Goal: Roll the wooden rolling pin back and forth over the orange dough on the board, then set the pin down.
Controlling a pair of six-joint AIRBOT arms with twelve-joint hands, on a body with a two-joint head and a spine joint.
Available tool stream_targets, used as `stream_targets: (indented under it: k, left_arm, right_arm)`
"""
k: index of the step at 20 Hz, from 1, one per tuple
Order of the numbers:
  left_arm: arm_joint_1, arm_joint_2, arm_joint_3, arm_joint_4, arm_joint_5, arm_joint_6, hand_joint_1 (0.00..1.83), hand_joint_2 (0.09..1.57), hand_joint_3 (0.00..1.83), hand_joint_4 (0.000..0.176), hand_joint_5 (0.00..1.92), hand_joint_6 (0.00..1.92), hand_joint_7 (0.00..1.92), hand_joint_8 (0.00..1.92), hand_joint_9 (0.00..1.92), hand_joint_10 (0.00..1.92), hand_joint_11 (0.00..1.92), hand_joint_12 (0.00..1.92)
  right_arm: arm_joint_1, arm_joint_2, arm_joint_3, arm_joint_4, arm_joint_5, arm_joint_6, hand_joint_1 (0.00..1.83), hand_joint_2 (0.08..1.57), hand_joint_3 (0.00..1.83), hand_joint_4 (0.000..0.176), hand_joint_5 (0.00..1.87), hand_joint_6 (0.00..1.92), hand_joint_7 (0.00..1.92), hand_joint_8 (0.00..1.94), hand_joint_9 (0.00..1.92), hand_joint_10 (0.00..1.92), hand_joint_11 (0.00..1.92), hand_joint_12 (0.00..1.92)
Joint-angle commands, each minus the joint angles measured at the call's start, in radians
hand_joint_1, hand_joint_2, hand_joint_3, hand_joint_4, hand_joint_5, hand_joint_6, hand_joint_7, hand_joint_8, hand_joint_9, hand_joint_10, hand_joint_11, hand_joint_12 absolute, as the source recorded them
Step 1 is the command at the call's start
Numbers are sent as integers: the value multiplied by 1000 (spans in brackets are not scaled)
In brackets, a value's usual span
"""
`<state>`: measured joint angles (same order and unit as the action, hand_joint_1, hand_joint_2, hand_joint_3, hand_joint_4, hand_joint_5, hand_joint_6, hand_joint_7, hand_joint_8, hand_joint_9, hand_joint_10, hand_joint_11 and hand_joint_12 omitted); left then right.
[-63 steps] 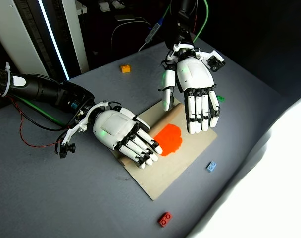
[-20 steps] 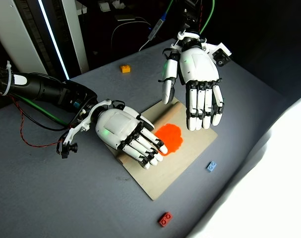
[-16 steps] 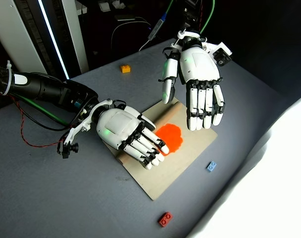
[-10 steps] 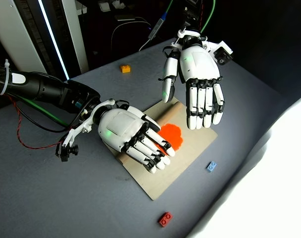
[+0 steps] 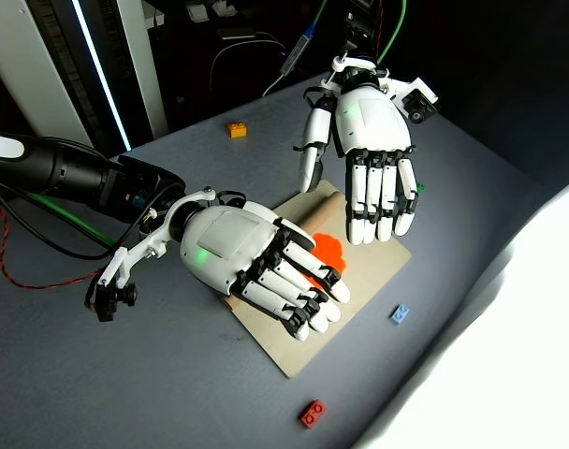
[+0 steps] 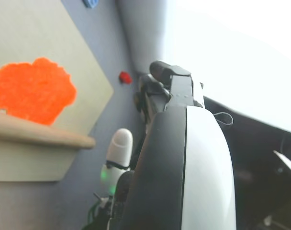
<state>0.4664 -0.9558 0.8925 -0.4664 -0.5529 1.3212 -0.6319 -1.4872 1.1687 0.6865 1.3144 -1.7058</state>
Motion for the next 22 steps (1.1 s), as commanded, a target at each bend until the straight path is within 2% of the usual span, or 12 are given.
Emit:
stream_targets:
  k: [1, 2, 4, 7, 8, 9, 10, 11, 12, 16, 20, 22]
  left_arm:
    - [-14, 8, -6, 15, -106, 1, 0, 1360, 0, 0, 470, 14, 609, 16, 503, 20, 0, 845]
    - [-17, 14, -20, 9, -113, 9, 0, 1364, 0, 0, 493, 13, 629, 12, 526, 20, 0, 881]
    - [-21, 21, -38, 7, -130, 20, 0, 1365, 0, 0, 498, 12, 633, 11, 531, 18, 0, 887]
    - [-22, 31, -55, 1, -134, 27, 0, 1365, 0, 0, 498, 11, 633, 10, 532, 18, 0, 886]
    - [-24, 33, -60, -21, -134, 39, 0, 1415, 4, 0, 756, 148, 771, 277, 653, 449, 275, 1149]
    - [-26, 35, -61, -28, -135, 45, 0, 1435, 4, 0, 783, 343, 706, 660, 607, 782, 344, 1266]
    - [-30, 36, -62, -37, -135, 48, 0, 1449, 3, 0, 739, 585, 638, 926, 556, 988, 347, 1346]
    - [-39, 37, -62, -51, -135, 60, 55, 1454, 1, 0, 736, 876, 662, 1204, 568, 1286, 363, 1538]
    - [-50, 37, -62, -63, -135, 76, 55, 1454, 1, 0, 736, 876, 662, 1204, 568, 1286, 363, 1538]
    - [-78, 38, -72, -82, -129, 99, 154, 1482, 2, 0, 799, 1371, 872, 1432, 765, 1584, 551, 1817]
    - [-81, 46, -92, -81, -128, 101, 231, 1492, 2, 0, 804, 1533, 900, 1524, 808, 1666, 602, 1867]
    - [-80, 54, -101, -81, -128, 102, 236, 1498, 2, 0, 790, 1612, 892, 1595, 803, 1742, 608, 1916]
  right_arm:
    - [14, 12, -5, -72, 87, 1, 0, 1332, 0, 0, 332, 728, 677, 112, 220, 1034, 0, 1559]
    - [19, 26, -15, -72, 70, 10, 0, 1327, 0, 0, 315, 848, 632, 359, 229, 1147, 0, 1636]
    - [28, 47, -30, -72, 60, 29, 0, 1326, 0, 0, 310, 884, 482, 742, 221, 1198, 0, 1662]
    - [44, 74, -45, -72, 47, 50, 0, 1326, 0, 0, 309, 886, 474, 758, 220, 1200, 0, 1662]
    - [49, 81, -46, -72, 48, 54, 0, 1351, 5, 0, 466, 1358, 547, 1353, 397, 1689, 252, 1869]
    - [54, 88, -46, -72, 48, 55, 0, 1355, 3, 0, 549, 1562, 599, 1627, 485, 1875, 398, 1911]
    - [59, 96, -46, -72, 48, 56, 0, 1359, 3, 0, 594, 1624, 639, 1719, 547, 1912, 481, 1919]
    - [65, 104, -46, -72, 48, 58, 0, 1363, 3, 0, 725, 1706, 781, 1821, 691, 1921, 619, 1921]
    - [70, 112, -46, -72, 45, 59, 0, 1363, 3, 0, 725, 1706, 781, 1821, 691, 1921, 619, 1921]
    - [93, 158, -55, -72, -15, 65, 0, 1387, 5, 0, 995, 1894, 1101, 1941, 1081, 1921, 920, 1921]
    - [131, 244, -122, -71, -163, 94, 0, 1396, 5, 0, 1091, 1909, 1241, 1941, 1246, 1921, 1107, 1921]
    - [133, 262, -144, -71, -165, 95, 0, 1410, 8, 0, 1130, 1920, 1276, 1941, 1282, 1921, 1148, 1921]
